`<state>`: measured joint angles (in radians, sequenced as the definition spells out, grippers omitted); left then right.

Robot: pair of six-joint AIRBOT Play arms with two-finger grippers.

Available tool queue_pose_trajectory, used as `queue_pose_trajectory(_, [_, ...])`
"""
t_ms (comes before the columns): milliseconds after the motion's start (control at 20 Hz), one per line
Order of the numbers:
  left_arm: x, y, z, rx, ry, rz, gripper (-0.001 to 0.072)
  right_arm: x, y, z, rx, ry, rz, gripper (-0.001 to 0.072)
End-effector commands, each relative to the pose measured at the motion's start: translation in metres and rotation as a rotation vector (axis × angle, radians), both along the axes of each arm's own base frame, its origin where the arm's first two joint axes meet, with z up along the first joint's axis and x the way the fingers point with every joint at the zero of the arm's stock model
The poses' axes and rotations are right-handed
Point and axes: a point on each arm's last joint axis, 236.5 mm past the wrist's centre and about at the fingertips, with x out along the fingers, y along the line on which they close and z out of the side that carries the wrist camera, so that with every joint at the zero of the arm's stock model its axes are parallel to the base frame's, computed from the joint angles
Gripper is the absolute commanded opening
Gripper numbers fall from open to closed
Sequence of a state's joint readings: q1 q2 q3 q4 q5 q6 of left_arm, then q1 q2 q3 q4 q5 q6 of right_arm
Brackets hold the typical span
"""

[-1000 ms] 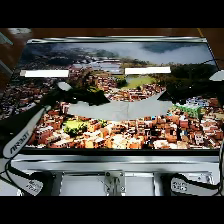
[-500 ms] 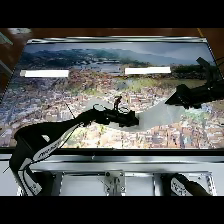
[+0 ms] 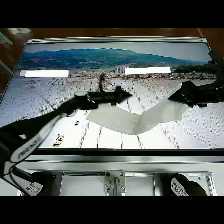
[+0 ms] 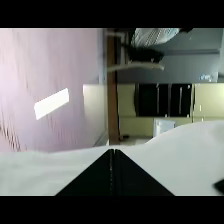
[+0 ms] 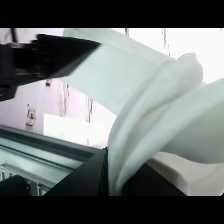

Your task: Fold the shirts.

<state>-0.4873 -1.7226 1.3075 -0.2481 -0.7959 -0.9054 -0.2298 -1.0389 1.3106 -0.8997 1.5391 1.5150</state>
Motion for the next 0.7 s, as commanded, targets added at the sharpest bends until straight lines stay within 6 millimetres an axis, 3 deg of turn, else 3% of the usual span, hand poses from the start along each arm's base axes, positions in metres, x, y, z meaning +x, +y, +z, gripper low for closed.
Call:
queue_pose_trajectory(0, [0.051, 0.11, 0.104, -0.023, -0.229, 0.204, 0.0033, 0.02, 0.006, 0.002, 0.004, -0.058, -0.023, 0.0061])
queue_pose_trajectory(150, [0.062, 0.211, 0.19, -0.044, -0.392, 0.397, 0.0033, 0.03, 0.053, -0.015, 0.018, -0.044, 0.083, 0.0061])
queue_pose_trajectory(300, [0.036, 0.286, 0.262, -0.047, -0.552, 0.522, 0.0034, 0.047, 0.111, -0.045, 0.035, -0.027, 0.162, 0.0061])
queue_pose_trajectory(450, [-0.003, 0.326, 0.309, -0.035, -0.681, 0.564, 0.0034, 0.057, 0.165, -0.092, 0.042, 0.037, 0.205, 0.0061])
queue_pose_trajectory(650, [-0.051, 0.342, 0.339, -0.016, -0.782, 0.54, 0.0034, 0.054, 0.224, -0.168, 0.033, 0.163, 0.214, 0.0061])
